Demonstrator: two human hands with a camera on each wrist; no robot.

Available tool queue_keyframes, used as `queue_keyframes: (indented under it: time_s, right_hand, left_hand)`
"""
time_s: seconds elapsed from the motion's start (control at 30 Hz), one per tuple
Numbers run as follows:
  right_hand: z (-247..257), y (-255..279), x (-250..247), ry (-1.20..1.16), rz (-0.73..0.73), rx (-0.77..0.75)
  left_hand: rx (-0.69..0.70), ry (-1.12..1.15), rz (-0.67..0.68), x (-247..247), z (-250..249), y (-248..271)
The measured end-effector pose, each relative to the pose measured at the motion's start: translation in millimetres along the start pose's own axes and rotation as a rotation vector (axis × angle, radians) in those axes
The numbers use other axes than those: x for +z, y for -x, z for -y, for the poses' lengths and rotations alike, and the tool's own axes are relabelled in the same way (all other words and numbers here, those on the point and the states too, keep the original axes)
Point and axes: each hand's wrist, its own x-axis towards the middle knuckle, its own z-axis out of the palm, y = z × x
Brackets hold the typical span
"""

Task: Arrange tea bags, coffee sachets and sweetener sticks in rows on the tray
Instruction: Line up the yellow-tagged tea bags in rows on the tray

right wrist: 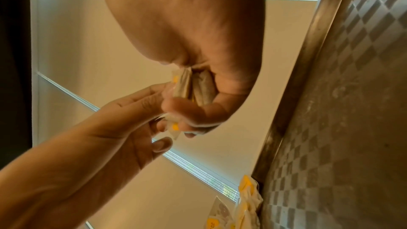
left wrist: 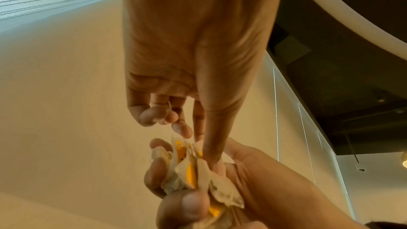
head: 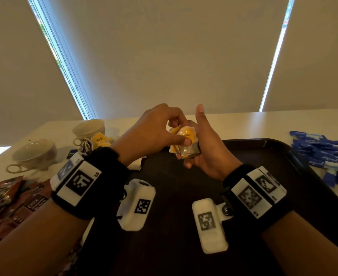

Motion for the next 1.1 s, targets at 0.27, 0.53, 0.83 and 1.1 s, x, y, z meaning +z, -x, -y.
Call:
queue_keyframes:
  time_s: [0.27,0.53,0.83,1.1]
  right_hand:
    - [-1,-1,-4,0.017,-0.105,0.019]
    - [0,-5,-8,-0.021,-0.262,0.050]
    - [1,-5,-6,-0.042,-0.305,0.065]
    - [3,-4,-7,-0.029,-0.294,0.080]
  left_hand:
    - [-0.054,0.286,0.098,-27,-3,3]
    - [-0.316,0.089,0.578,-71,38,17]
    - [-0.377,-0.085,0.667,-32,89,20]
    - [-0.299,-0.196,0.466,-19,101,19]
